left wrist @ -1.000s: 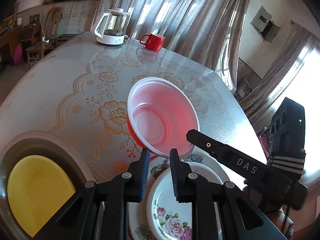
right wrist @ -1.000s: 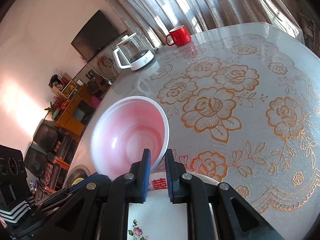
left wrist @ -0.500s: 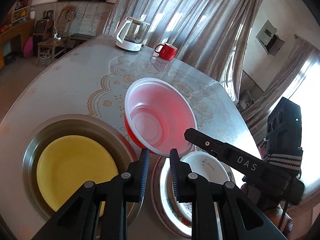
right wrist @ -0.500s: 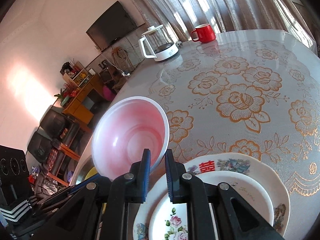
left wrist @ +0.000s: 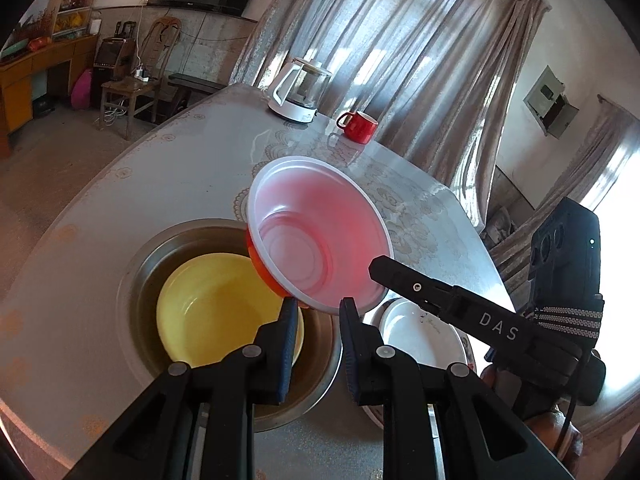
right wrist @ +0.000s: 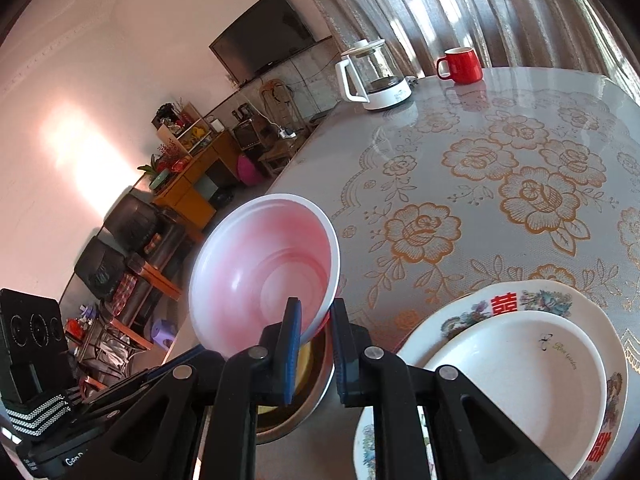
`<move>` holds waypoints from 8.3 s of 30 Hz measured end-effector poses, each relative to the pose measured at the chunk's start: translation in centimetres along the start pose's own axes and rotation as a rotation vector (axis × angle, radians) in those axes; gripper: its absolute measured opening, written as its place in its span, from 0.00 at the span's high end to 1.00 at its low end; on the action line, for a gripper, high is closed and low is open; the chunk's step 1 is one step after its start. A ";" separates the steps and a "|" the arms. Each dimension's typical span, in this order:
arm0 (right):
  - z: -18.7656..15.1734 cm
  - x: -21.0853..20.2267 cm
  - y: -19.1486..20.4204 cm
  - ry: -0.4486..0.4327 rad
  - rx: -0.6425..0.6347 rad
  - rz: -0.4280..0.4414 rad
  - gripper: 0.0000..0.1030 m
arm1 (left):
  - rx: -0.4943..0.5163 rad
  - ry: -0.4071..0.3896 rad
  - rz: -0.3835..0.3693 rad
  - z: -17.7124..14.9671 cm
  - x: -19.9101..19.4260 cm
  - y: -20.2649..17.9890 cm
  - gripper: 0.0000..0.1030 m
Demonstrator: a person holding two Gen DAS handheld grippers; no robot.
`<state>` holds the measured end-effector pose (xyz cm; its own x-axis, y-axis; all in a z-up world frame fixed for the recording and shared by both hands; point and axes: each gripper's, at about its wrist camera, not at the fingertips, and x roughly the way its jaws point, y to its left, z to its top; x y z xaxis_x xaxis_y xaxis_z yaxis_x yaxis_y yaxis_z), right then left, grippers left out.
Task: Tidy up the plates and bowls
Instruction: 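Lift the red bowl with the left tool and carry it over the steel basin, then lower the red bowl into the yellow bowl inside the basin, then open the left tool and move it to the steel basin rim, then grasp the steel basin rim with the left tool, then lift the steel basin with the left tool and carry it over the plate stack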
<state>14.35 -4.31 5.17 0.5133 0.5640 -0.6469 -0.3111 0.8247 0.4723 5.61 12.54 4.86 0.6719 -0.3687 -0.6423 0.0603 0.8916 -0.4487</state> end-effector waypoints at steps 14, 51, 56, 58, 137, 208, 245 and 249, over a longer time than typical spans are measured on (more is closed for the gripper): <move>-2.3 3.4 2.1 0.105 -0.042 -0.001 0.87 | -0.069 0.027 0.049 -2.5 -0.4 3.6 0.80; -4.6 4.5 2.7 0.210 -0.051 -0.022 0.84 | -0.049 0.043 0.122 -4.5 -0.7 3.9 0.80; -4.8 4.3 2.8 0.206 -0.055 -0.027 0.83 | -0.048 0.042 0.122 -4.6 -0.7 3.9 0.80; -4.8 4.3 2.7 0.204 -0.053 -0.028 0.83 | -0.052 0.040 0.123 -4.6 -0.7 3.9 0.80; -3.4 4.1 0.4 0.170 -0.145 -0.111 0.76 | -0.113 0.020 0.260 -2.3 0.5 10.2 0.68; -4.4 3.9 1.2 0.166 -0.157 -0.050 0.83 | -0.064 -0.055 0.120 -4.1 -1.7 9.7 0.81; -4.1 -3.9 -1.0 0.011 -0.120 -0.066 0.83 | 0.093 -0.097 0.058 -2.9 -3.0 1.8 0.80; -4.1 -5.3 -2.1 -0.011 -0.099 -0.087 0.83 | 0.128 -0.091 0.036 -2.7 -2.3 0.1 0.80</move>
<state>9.03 -8.82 5.18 0.5505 0.4898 -0.6760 -0.3417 0.8710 0.3529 2.05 12.76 4.65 0.7389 -0.3156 -0.5953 0.1247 0.9323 -0.3395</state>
